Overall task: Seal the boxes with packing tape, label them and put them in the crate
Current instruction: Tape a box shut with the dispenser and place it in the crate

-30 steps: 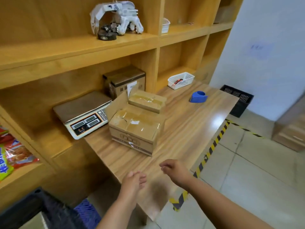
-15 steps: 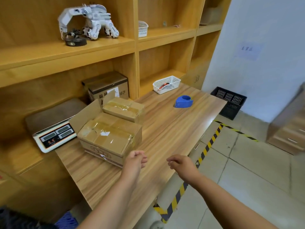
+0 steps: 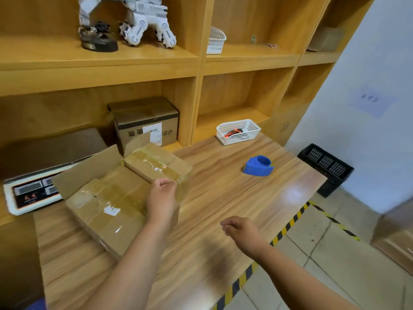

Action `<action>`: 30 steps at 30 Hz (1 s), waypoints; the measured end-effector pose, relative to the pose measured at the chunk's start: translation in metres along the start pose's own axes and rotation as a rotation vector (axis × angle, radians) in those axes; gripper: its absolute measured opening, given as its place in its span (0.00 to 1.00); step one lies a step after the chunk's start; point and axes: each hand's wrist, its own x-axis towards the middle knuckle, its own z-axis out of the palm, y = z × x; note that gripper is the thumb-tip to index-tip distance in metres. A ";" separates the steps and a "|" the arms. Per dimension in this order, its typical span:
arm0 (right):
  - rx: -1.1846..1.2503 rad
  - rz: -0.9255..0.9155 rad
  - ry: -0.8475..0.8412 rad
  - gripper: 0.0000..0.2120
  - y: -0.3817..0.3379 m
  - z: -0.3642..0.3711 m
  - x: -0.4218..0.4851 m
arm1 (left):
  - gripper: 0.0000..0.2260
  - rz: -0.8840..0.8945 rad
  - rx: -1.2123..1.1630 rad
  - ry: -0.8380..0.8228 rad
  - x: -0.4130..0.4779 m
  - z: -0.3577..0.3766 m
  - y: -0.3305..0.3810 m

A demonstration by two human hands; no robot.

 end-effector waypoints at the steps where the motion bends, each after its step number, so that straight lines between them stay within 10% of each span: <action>1: 0.001 -0.014 -0.004 0.10 -0.003 -0.005 0.014 | 0.08 0.010 0.065 0.048 0.014 0.004 0.003; 6: 0.032 -0.025 -0.023 0.07 -0.006 -0.022 0.069 | 0.26 0.114 0.559 0.241 0.064 0.027 0.015; 13: 0.085 -0.056 -0.108 0.10 -0.013 -0.032 0.129 | 0.47 -0.023 0.674 0.291 0.102 0.047 0.018; 30: -0.052 -0.320 -0.400 0.16 -0.021 -0.089 0.277 | 0.44 -0.079 0.644 0.297 0.099 0.106 0.019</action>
